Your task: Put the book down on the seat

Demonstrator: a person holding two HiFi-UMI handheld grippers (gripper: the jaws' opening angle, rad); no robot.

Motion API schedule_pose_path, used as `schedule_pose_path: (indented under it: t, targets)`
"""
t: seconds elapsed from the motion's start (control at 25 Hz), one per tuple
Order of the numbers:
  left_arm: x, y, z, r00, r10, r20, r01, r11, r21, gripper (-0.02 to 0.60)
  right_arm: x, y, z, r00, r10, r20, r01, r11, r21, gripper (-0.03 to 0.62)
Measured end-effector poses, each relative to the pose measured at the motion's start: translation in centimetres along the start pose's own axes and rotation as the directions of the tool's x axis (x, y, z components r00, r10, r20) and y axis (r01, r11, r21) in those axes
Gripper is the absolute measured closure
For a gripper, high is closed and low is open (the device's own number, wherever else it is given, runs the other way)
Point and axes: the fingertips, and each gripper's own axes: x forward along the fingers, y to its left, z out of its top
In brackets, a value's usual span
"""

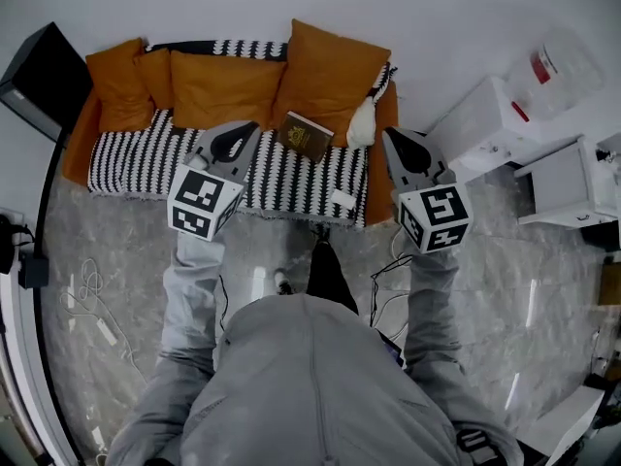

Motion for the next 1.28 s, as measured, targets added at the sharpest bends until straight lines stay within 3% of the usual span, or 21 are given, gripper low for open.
schedule_pose_path:
  t: [0.24,0.92,1.28]
  targets:
    - [-2.0,-2.1,3.6,0.998,-0.025,0.062,0.019,0.996,0.091,0.554,-3.8,0.5,1.3,0.999,-0.030,0.026,0.029,0.999,0.016,0.565]
    - [-6.5,-5.0,8.5,0.985,-0.008,0.171,-0.020,0.987,0.158,0.554,-8.0,3.5,5.6,0.993,-0.001,0.114,0.007,0.998,-0.055,0.565]
    - [-6.8,-6.1,8.8,0.983,-0.036,0.180,0.006,0.986,0.165,0.554,-9.0,4.3,4.9,0.996,-0.004,0.087,0.011,0.996,-0.086,0.566]
